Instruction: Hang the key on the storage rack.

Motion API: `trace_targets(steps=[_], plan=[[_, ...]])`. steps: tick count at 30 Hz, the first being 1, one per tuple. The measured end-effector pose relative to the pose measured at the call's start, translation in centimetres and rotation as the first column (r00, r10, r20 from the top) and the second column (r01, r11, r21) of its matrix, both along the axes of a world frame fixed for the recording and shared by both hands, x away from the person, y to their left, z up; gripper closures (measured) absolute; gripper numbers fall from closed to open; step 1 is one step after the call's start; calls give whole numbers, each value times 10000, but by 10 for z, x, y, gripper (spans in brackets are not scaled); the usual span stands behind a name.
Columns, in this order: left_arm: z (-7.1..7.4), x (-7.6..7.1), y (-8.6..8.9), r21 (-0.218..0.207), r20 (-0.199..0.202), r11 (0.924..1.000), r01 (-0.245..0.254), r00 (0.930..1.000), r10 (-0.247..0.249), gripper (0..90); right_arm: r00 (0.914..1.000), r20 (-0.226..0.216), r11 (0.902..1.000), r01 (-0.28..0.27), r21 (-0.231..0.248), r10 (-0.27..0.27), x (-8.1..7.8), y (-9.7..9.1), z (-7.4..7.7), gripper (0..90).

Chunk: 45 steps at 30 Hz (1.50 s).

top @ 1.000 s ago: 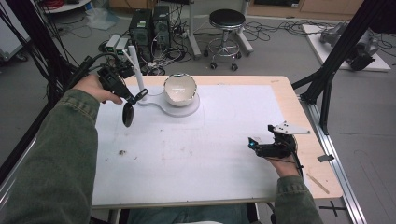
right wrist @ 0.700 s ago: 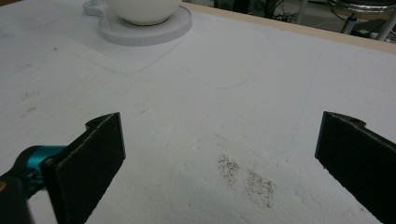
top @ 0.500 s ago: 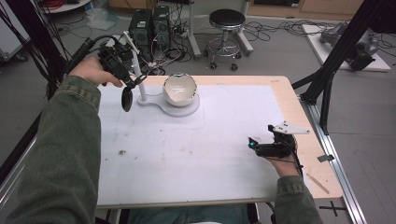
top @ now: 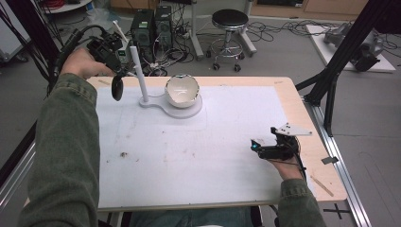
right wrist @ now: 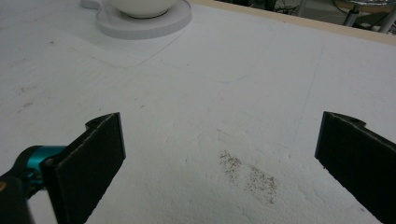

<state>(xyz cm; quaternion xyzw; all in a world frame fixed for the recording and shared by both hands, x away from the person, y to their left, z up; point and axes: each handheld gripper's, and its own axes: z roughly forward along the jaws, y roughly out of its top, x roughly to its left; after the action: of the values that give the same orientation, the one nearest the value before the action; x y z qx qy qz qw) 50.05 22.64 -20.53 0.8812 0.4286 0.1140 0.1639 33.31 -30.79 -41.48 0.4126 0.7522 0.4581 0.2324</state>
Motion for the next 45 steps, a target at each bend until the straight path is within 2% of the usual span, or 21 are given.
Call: trace_targets(steps=[8, 10, 14, 16, 21, 23, 24, 26, 27, 29, 31, 33, 35, 39, 41, 45], plan=[[-7, 5, -2, 141, -222, 9999, 76, 9997, -73, 824, 10000, 57, 10000, -1, -63, 1, 0, -1, 0, 6], [-10, 7, -3, 180, -161, 9998, -56, 9999, 59, 824, 10000, 63, 10000, -8, -98, 9, 0, -1, 0, 6], [-16, 11, -7, 325, -45, 9994, 146, 9999, -145, 824, 10000, -9, 9999, -11, -122, 11, -1, -1, -1, 6], [-18, 12, -9, 526, -5, 9983, 259, 9997, -259, 824, 10000, 16, 9998, 26, -176, -26, -1, -2, -1, 6], [-18, 13, -7, 408, -146, 9991, 147, 9998, -141, 819, 10000, 34, 9999, 64, -142, -63, -2, -4, 0, 6], [-19, 12, -6, 416, 4, 9991, 52, 10000, -52, 795, 10000, -6, 9999, 77, -99, -77, -2, -5, 0, 6], [-19, 12, -5, 170, 112, 9999, 30, 9999, -32, 748, 10000, -13, 9999, 70, -116, -70, -2, -5, -1, 6], [-21, 10, -3, -354, -84, 9994, 61, 9999, -64, 667, 10000, -93, 9999, 11, -148, -13, -3, -4, -1, 6], [-24, 10, -3, -359, -233, 9993, 107, 9997, -116, 566, 10000, -46, 9999, -22, -165, 21, -2, -4, -1, 6], [-30, 8, -5, -216, -529, 9996, 179, 9984, -191, 444, 10000, -21, 9998, -60, -186, 60, -2, -4, -1, 6], [-33, 6, -6, -269, -520, 9993, 247, 9983, -261, 365, 10000, -47, 9998, -83, -171, 82, -2, -4, -1, 6], [-36, 2, -6, -407, -293, 9989, 236, 9993, -248, 278, 9999, -132, 9998, -81, -156, 79, -3, -4, -1, 6], [-37, 0, -7, -430, -319, 9984, 368, 9988, -382, 181, 9998, -155, 9999, -84, -146, 81, -2, -3, -1, 6], [-40, -5, -7, -688, -332, 9961, 548, 9978, -572, 76, 9998, -146, 9998, -117, -185, 114, -1, -3, -2, 6], [-41, -7, -6, -685, -320, 9961, 562, 9978, -585, 21, 9998, -134, 9997, -147, -193, 144, -1, -2, -2, 6], [-41, -11, -6, -783, -228, 9950, 621, 9977, -640, 17, 9998, -122, 9998, -157, -153, 155, -1, -1, 0, 6]])
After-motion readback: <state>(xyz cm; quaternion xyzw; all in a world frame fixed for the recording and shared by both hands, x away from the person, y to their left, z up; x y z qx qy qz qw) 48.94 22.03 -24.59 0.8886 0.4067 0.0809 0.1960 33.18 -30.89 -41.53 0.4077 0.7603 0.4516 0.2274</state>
